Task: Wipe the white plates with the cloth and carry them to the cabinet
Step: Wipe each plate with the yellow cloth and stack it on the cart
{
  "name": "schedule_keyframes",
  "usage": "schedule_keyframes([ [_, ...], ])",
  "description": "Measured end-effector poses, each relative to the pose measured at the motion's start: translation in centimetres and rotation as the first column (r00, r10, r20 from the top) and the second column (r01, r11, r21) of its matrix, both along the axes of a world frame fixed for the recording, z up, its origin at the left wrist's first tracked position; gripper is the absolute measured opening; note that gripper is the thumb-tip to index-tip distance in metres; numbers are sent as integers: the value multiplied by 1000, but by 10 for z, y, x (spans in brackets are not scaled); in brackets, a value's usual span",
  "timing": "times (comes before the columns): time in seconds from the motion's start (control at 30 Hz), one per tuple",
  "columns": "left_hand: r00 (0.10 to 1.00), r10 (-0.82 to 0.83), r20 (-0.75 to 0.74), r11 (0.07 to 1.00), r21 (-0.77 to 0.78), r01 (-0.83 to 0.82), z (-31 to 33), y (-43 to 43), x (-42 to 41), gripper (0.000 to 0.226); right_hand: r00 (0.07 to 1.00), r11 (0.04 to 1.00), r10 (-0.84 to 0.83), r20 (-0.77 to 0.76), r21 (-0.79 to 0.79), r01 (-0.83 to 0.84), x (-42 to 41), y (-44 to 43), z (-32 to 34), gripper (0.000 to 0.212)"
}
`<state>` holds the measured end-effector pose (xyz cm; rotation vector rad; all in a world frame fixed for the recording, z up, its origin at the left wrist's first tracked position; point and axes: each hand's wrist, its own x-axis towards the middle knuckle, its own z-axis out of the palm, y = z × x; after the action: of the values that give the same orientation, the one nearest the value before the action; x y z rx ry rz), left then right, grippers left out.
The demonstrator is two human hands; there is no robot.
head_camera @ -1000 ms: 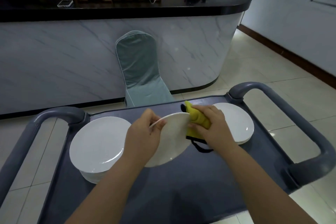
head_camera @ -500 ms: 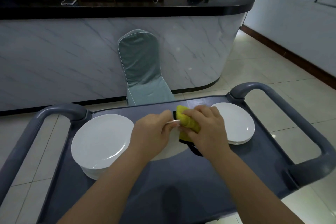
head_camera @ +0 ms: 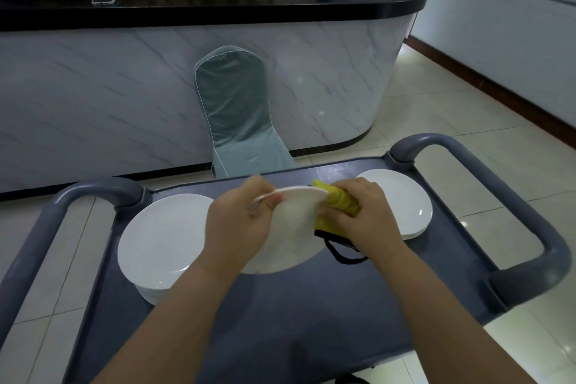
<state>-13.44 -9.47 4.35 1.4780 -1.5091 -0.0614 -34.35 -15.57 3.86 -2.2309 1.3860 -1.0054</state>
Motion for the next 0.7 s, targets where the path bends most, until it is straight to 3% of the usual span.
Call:
schedule_keyframes([
  [0.07, 996, -13, -89, 1000, 11, 15, 0, 1, 0, 14, 999, 999, -43, 12, -12, 43, -4, -1, 1, 31],
  [0.17, 969, -41, 244, 997, -52, 55, -2, -4, -6, 23, 981, 972, -30, -191, -236, -17, 18, 4, 6, 35],
  [0.23, 944, -29, 330, 992, -106, 67, -5, -8, -3, 28, 971, 958, -4, -239, -278, -64, 26, 5, 7, 38],
  [0.27, 964, -26, 265, 992, -110, 57, -7, -7, 1, 22, 979, 966, 0, -203, -254, -52, 25, 2, 8, 37],
  [0.33, 994, 21, -111, 995, -94, -32, -9, -2, 8, 8, 1000, 995, -3, -31, -99, 0, 11, -3, 5, 30],
  [0.4, 855, 123, -504, 987, -27, -157, -17, 6, 7, 8, 986, 987, -21, 166, 158, -5, -3, -7, -1, 24],
  [0.47, 723, 180, -667, 983, 87, -164, -31, 9, 1, 9, 975, 962, -44, 218, 273, -17, -9, -7, -12, 20],
  [0.5, 736, 183, -652, 983, 135, -124, -38, 11, -1, 9, 978, 963, -54, 203, 270, -3, -8, -6, -17, 19],
  [0.57, 874, 140, -465, 978, 205, -48, -45, 9, 2, 12, 983, 978, -84, 164, 203, 49, -7, -2, -25, 21],
  [0.63, 997, 37, -74, 980, 197, -22, -40, 0, 6, 24, 992, 993, -97, 81, 82, 90, -2, 3, -27, 22],
  [0.7, 950, -75, 304, 991, 128, 37, -27, -14, -3, 28, 996, 993, -59, -70, -107, 51, 6, 5, -20, 22],
])
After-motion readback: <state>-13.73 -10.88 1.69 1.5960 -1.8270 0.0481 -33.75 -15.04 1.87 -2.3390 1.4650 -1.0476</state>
